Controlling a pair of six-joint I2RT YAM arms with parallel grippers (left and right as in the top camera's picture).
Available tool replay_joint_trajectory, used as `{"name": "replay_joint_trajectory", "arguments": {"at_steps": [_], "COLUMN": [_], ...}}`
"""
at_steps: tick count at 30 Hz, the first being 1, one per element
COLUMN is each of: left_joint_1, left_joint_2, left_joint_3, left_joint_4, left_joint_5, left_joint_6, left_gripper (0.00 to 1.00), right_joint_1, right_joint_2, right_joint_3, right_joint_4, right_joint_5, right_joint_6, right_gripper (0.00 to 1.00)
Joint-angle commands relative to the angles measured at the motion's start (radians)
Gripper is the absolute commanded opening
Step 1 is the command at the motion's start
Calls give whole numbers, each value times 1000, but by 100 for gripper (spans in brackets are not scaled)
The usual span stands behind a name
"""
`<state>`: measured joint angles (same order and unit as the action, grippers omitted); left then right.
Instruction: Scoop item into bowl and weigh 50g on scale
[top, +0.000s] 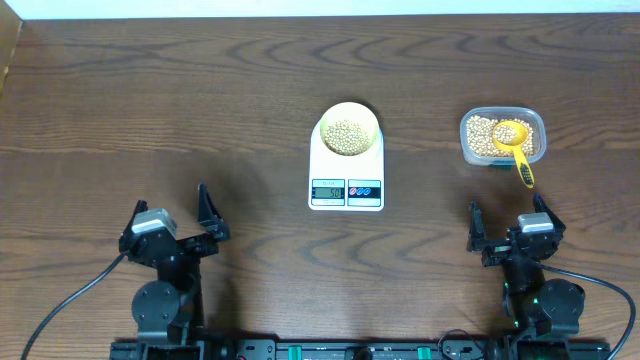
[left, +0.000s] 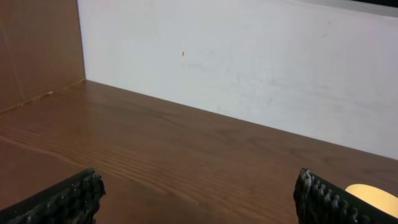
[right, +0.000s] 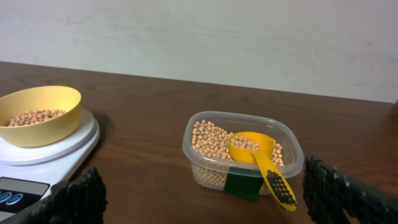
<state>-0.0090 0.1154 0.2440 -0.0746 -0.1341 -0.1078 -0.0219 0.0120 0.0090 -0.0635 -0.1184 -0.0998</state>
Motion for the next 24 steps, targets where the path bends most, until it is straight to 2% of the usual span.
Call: {"name": "replay_joint_trajectory", "arguments": {"at_steps": [1,9,24], "left_joint_1": [4,4,4], "left_joint_2": [-50,-114,-114], "left_joint_3": [-31,-106,-212], "left_joint_4": [12,51,207], "left_joint_5": [-5,-5,-5], "left_joint_6": [-2,-2,1], "left_gripper": [100,100,100], "right_joint_1": [9,9,9], "right_joint_2": [-6,-6,-6], "right_joint_3": [-3,-3,-3], "right_joint_4": [-3,-3,-3], "right_joint_5": [7,7,7], "right_joint_6": [-14,-14,-14], "right_gripper": [99,99,99]}}
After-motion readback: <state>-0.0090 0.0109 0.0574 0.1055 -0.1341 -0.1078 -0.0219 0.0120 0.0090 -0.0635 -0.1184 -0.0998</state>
